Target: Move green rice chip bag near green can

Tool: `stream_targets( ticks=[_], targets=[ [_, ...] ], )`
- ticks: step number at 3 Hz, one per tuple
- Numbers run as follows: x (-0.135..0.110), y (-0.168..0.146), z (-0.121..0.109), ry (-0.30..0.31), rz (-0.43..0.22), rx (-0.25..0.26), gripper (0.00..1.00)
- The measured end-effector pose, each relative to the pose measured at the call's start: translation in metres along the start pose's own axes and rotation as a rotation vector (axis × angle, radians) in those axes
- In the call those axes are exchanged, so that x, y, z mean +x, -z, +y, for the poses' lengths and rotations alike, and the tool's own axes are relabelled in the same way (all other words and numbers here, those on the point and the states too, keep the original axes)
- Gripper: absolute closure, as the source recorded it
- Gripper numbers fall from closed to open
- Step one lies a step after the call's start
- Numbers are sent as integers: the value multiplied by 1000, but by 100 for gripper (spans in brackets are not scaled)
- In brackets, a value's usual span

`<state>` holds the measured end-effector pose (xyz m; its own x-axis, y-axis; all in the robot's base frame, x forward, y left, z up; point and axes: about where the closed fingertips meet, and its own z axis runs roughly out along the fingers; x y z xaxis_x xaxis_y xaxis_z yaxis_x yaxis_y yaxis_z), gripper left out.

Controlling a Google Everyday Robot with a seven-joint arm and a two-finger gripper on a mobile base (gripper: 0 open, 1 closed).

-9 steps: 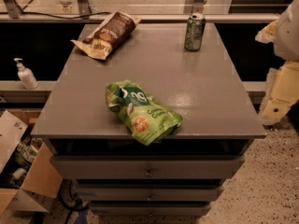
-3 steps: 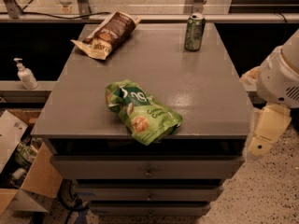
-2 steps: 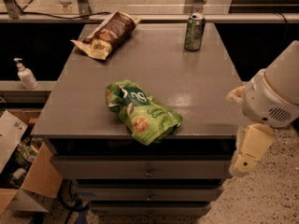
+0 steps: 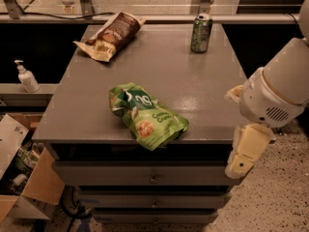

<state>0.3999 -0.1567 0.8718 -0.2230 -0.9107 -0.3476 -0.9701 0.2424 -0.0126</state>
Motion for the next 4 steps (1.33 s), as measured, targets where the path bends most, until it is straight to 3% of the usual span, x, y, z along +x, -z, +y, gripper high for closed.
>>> stream_targets(
  ticks=[2, 4],
  targets=[
    [-70, -13, -7, -13, -136, 13, 0],
    [-143, -45, 8, 7, -226, -25, 0]
  ],
)
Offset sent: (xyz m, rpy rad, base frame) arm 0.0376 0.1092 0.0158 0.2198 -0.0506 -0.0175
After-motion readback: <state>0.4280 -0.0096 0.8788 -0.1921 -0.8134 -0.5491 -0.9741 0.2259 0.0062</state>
